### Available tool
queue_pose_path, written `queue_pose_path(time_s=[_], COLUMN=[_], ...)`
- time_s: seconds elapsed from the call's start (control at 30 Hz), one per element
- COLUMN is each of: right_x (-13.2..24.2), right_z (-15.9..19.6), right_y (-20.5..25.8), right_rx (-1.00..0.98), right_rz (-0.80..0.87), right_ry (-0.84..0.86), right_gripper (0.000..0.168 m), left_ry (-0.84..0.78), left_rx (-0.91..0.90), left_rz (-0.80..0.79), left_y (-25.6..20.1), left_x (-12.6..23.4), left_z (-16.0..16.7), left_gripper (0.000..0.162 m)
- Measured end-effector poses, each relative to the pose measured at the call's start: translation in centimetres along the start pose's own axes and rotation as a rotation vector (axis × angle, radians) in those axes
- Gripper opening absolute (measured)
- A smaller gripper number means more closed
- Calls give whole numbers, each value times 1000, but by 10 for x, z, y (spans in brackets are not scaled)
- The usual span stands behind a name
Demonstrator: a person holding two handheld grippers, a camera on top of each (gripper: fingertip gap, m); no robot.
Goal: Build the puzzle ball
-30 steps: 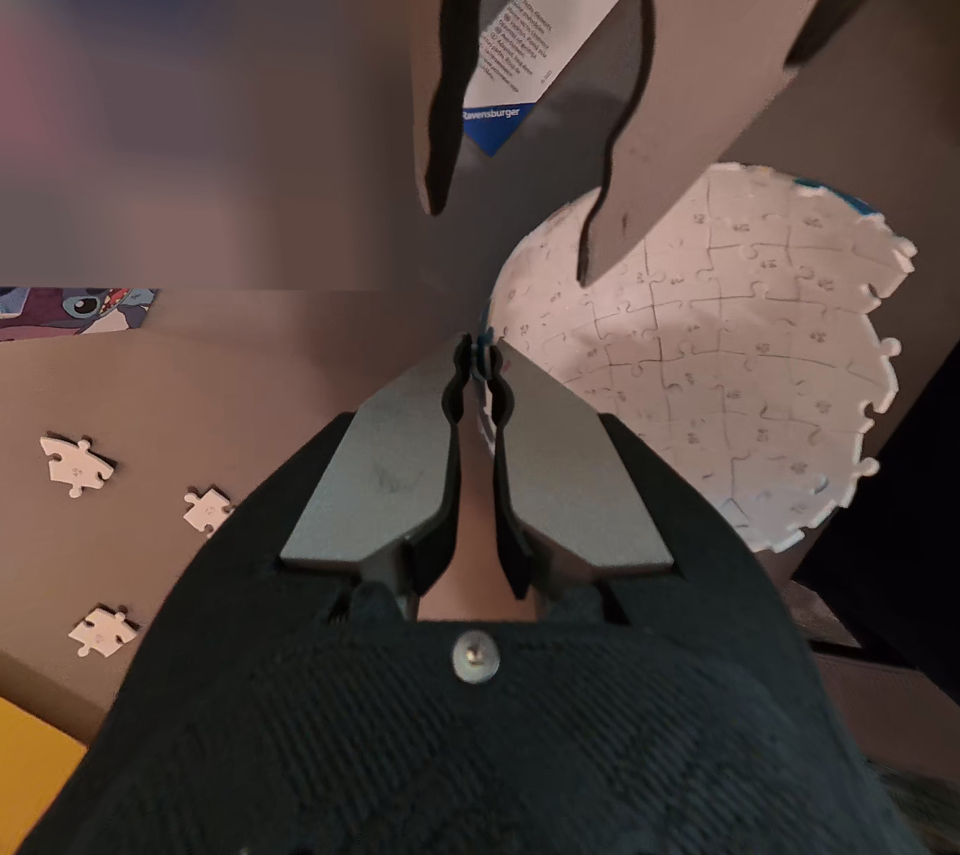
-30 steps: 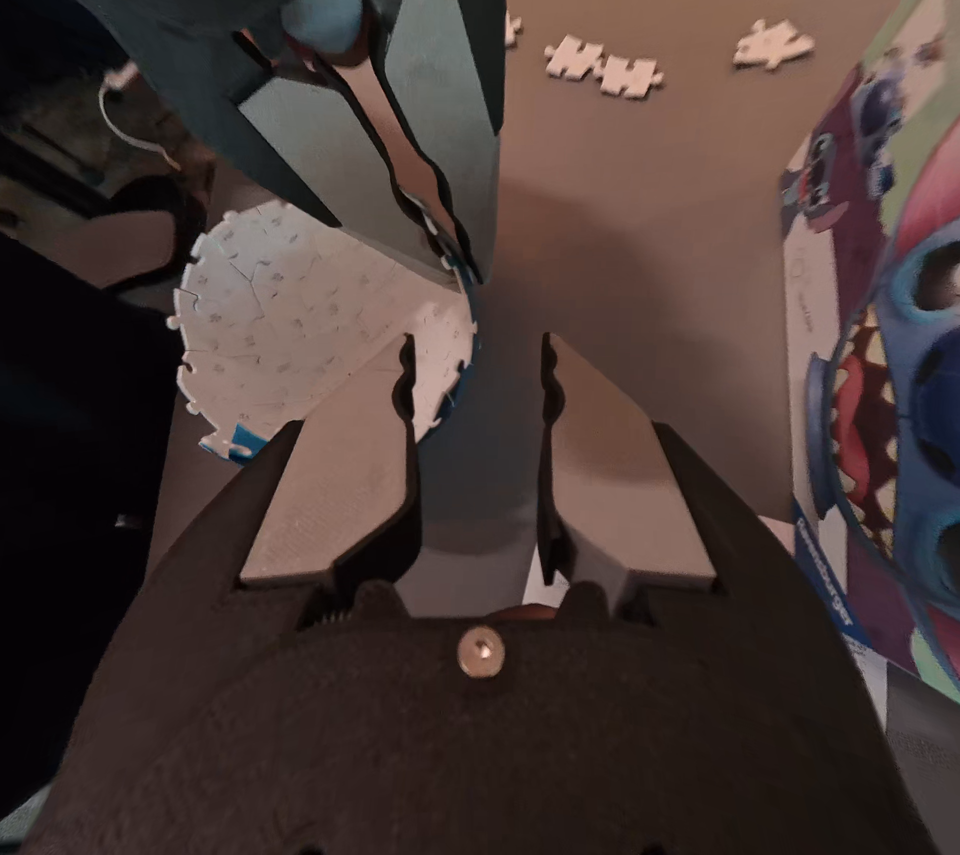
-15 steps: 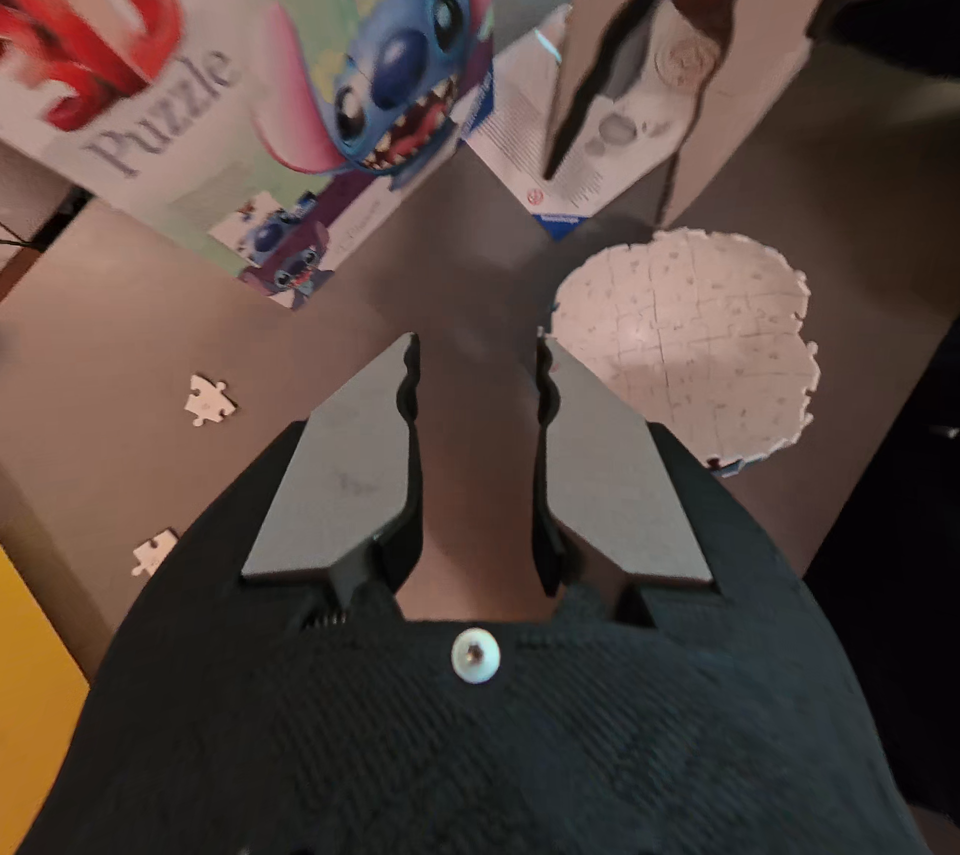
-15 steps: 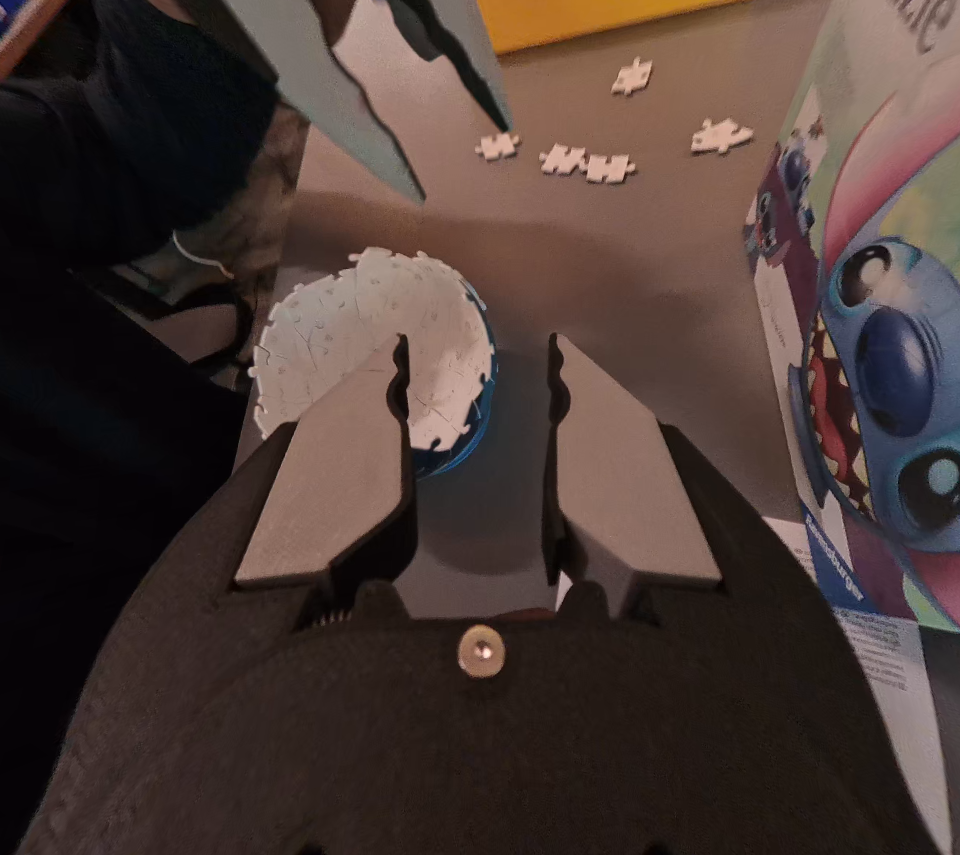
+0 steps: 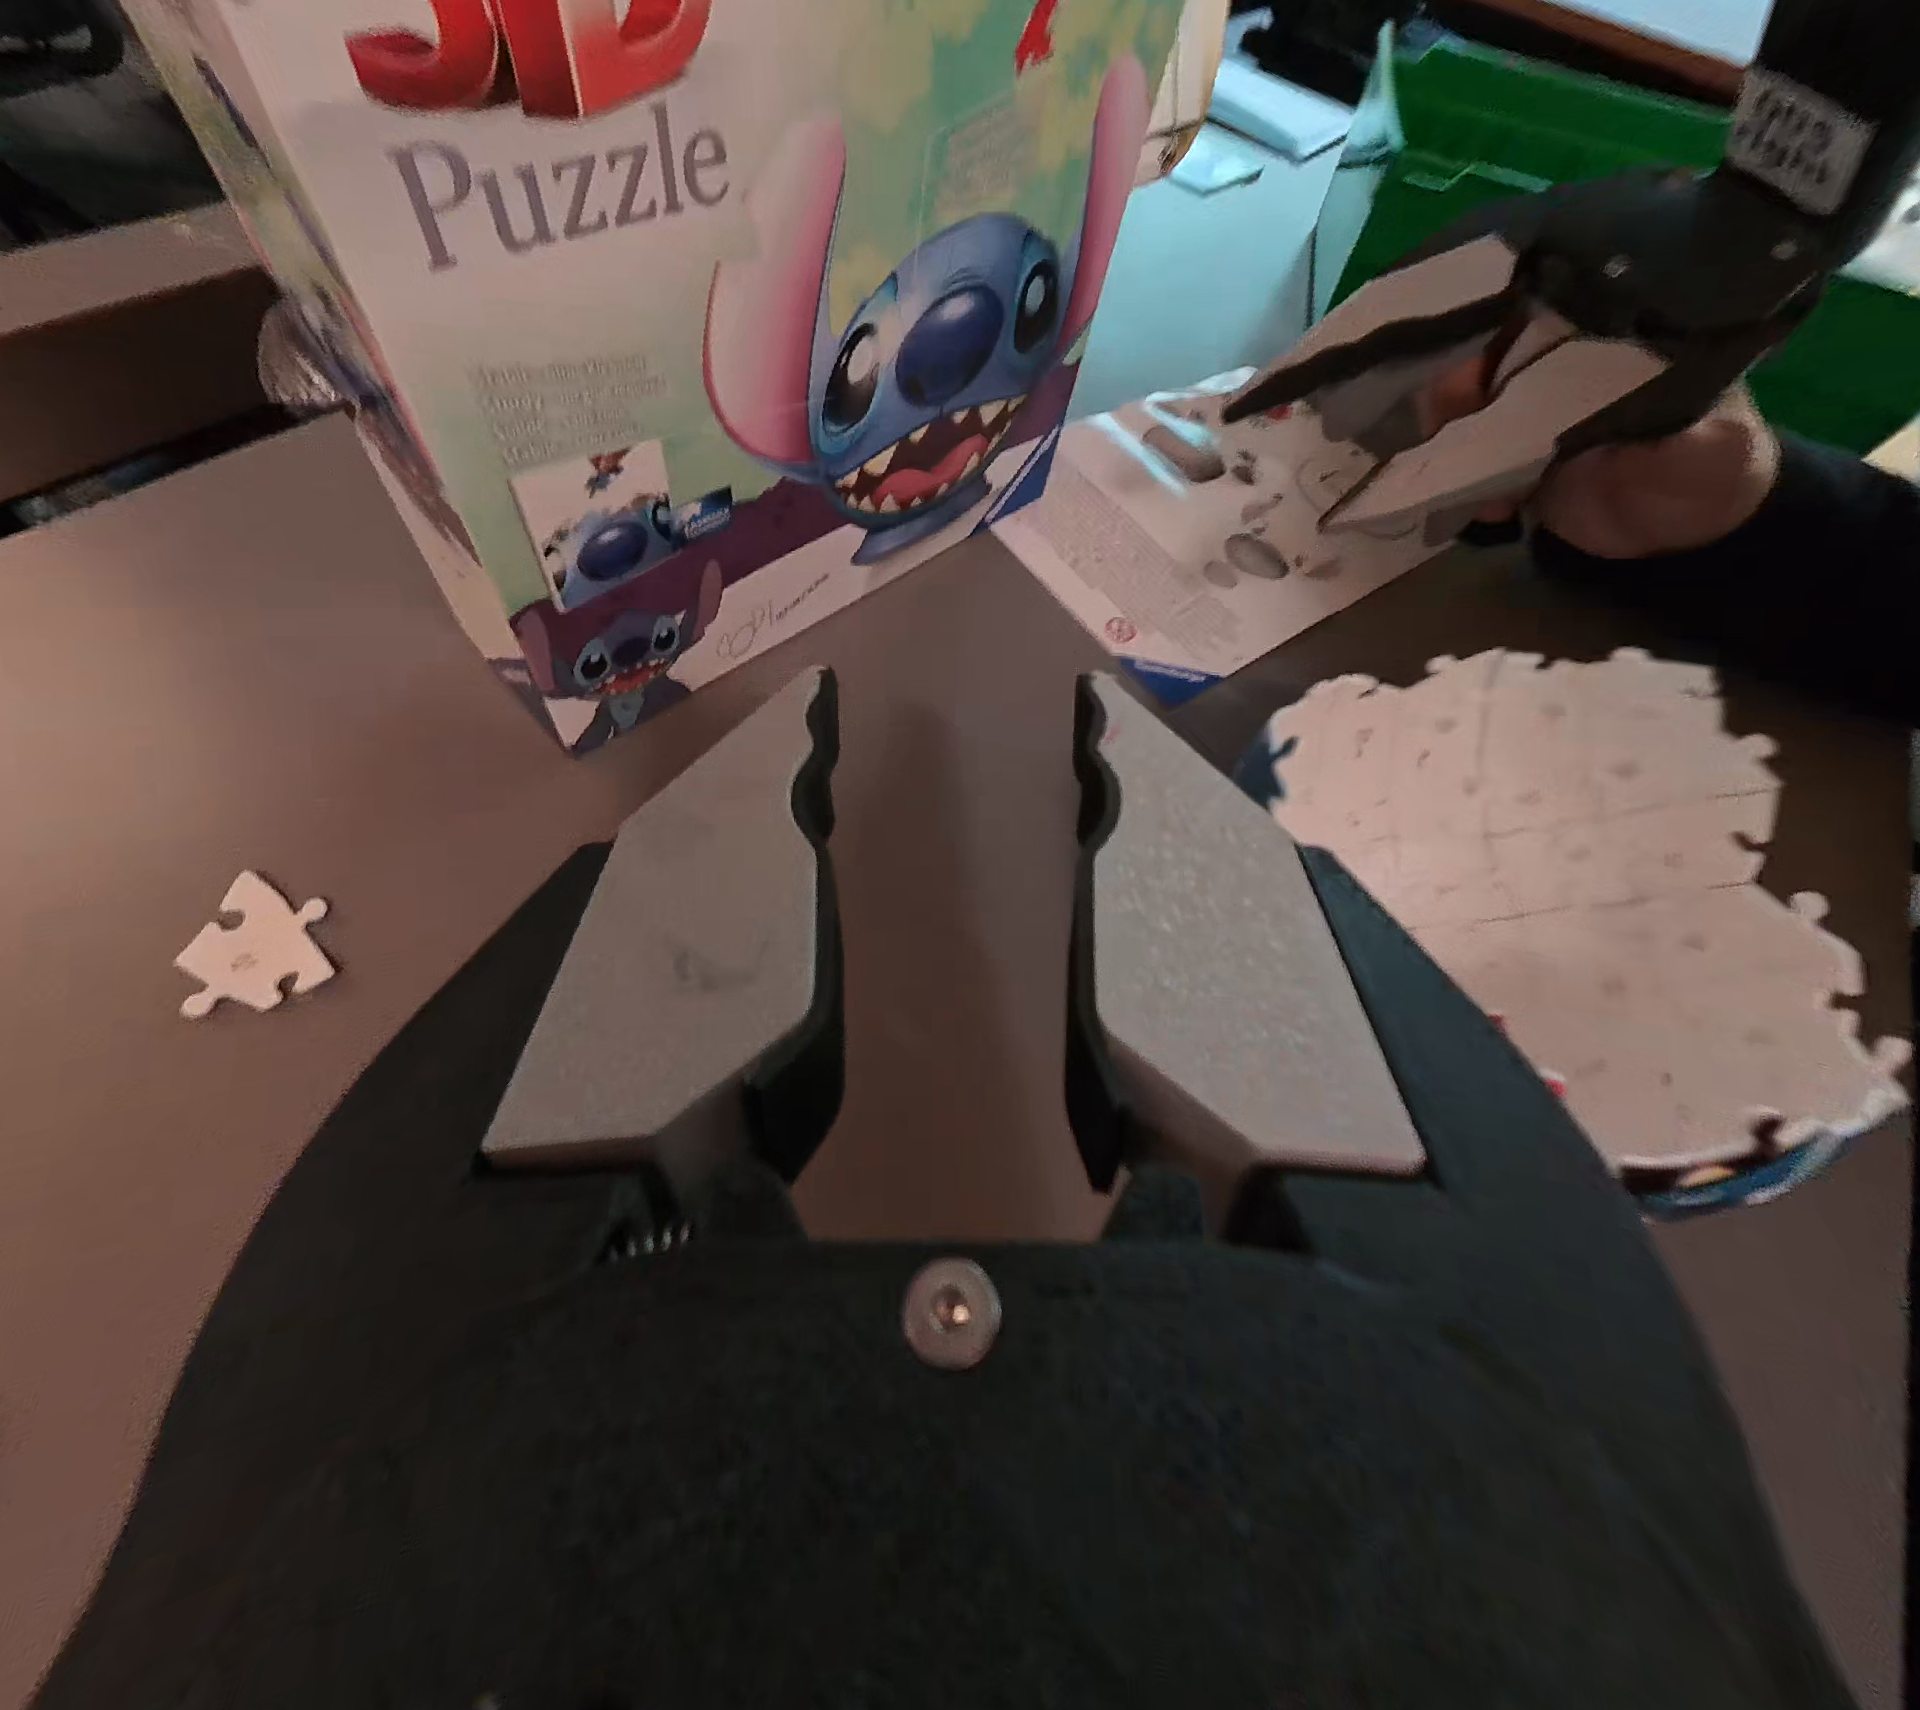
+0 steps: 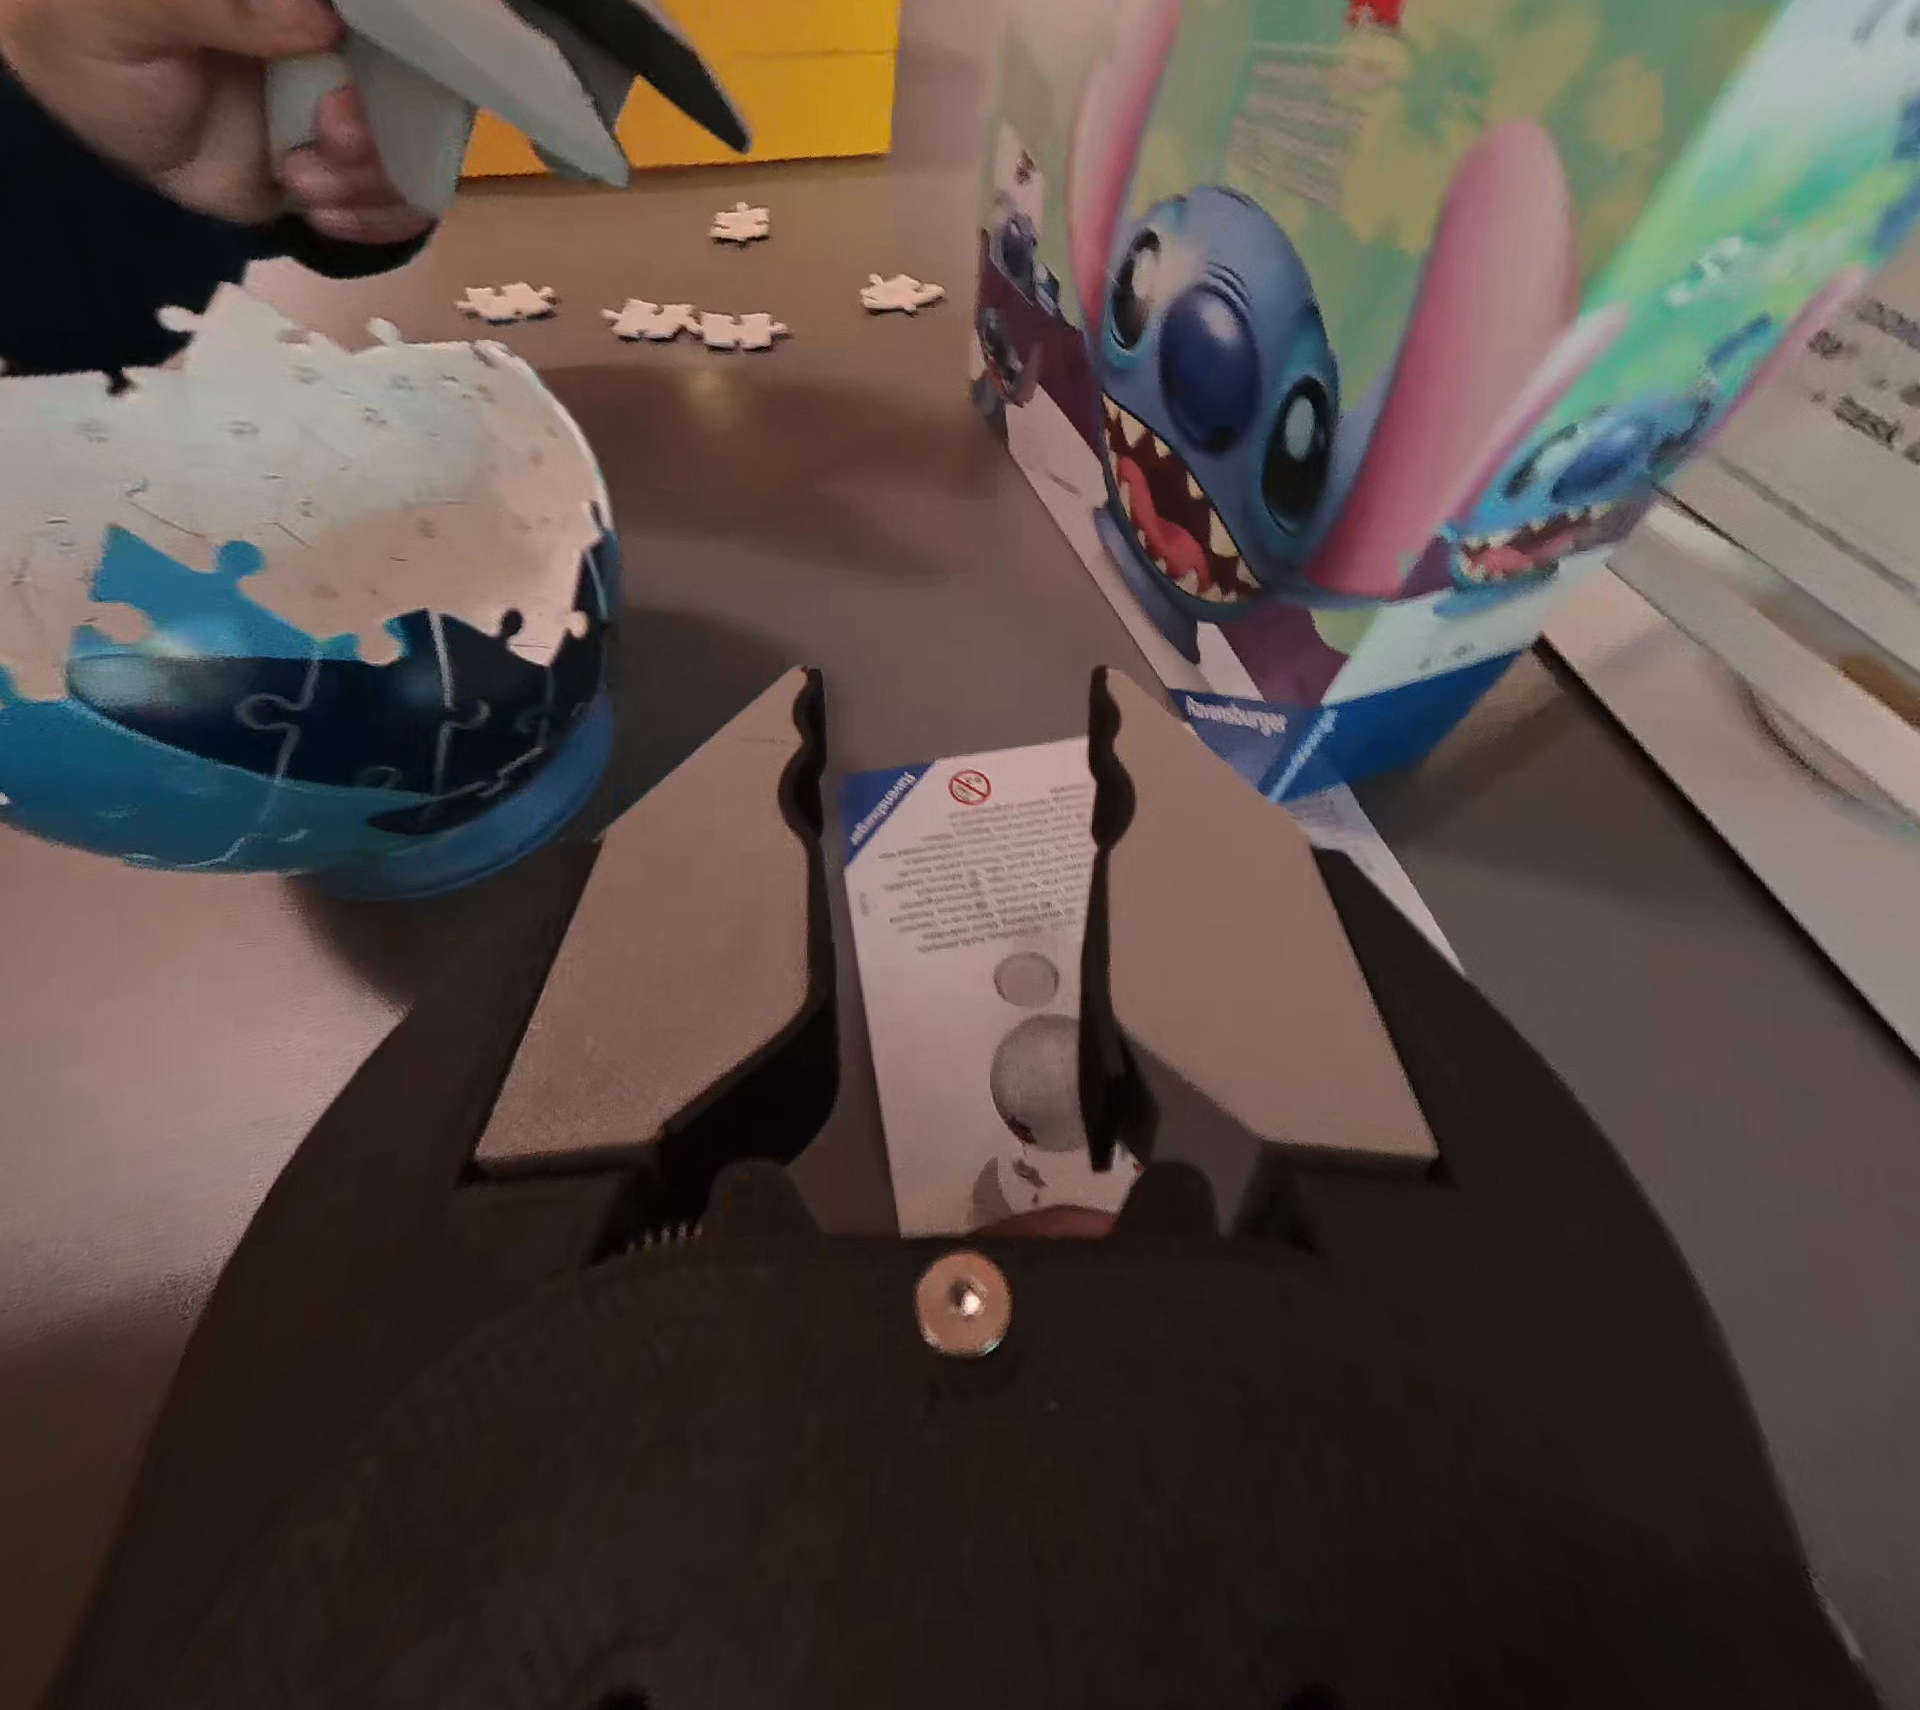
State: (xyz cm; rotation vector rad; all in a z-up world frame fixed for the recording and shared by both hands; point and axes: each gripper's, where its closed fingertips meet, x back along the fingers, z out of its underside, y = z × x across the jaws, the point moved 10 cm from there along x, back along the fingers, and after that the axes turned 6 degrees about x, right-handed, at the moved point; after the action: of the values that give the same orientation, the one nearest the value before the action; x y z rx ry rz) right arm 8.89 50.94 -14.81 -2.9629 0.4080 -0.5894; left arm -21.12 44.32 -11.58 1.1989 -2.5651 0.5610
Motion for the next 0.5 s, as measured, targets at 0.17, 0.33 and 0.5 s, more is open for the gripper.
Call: queue_pose_path(time_s=[0.17,0.33,0.5], right_x=[-6,-11,-14], right_z=[11,20,25], right_y=[-8,-9,-12], right_rx=[-79,-25,-48], right_rz=[9,85,90], right_ry=[33,114,143], right_gripper=[50,50,50], left_ry=[41,-4,31], left_rx=[11,18,40], left_rz=[-51,-80,-103], left_y=[10,8,16], left_x=[-10,-6,-8], left_z=[12,10,15], left_gripper=[46,46,46])
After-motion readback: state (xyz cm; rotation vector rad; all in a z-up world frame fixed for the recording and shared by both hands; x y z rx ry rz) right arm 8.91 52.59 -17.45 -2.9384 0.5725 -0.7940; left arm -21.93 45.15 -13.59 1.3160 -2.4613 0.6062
